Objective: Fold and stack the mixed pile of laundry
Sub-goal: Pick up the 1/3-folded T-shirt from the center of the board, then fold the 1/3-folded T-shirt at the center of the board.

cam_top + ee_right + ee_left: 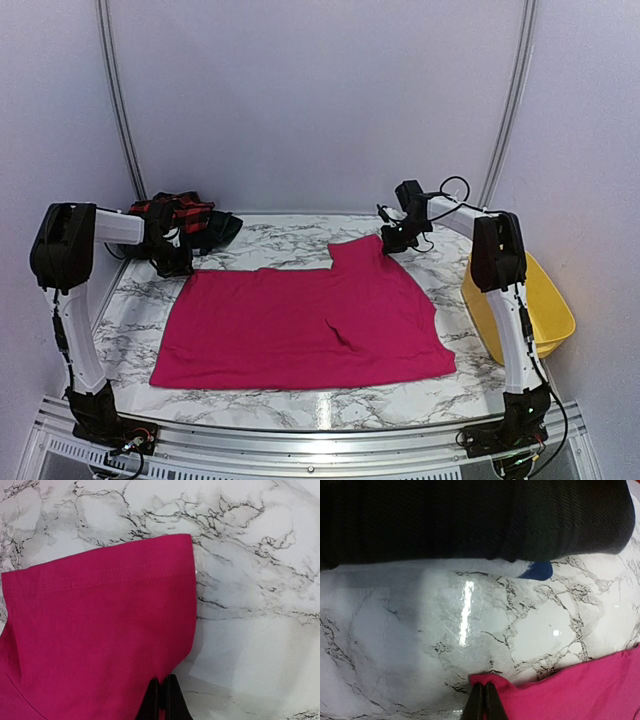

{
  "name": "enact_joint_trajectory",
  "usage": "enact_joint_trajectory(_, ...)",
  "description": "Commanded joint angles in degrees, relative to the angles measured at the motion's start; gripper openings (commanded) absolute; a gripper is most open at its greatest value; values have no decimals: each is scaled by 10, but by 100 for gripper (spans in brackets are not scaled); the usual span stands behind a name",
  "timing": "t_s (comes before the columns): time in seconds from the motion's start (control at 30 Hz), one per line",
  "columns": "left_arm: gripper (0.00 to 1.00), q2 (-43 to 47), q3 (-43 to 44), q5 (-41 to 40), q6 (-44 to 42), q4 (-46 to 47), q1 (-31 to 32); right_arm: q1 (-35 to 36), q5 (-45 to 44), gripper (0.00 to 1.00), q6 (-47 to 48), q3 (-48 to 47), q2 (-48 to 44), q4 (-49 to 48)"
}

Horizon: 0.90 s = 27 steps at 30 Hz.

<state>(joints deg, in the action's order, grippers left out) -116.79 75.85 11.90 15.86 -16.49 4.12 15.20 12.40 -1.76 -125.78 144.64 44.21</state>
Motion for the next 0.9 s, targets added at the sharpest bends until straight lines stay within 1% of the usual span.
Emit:
enact_joint_trajectory(0.0,0,-12,14,7,-6,-7,0,-10,12,0,-12,-21,14,10)
enact_joint_trajectory(0.23,0,33,28,0,-25,-6,0,-15,31,0,-24,-28,-27,3)
enact_joint_trajectory(0.37,0,64,21,7,-34,-7,0,-15,36,0,-25,6,-70,-4)
enact_joint_trajectory(0.6,0,133,-39,7,-26,-7,0,-15,49,0,-43,161,-191,-53)
enact_joint_trajectory(0.87,0,237,-146,24,9,-9,0,-3,86,0,-82,360,-341,-106)
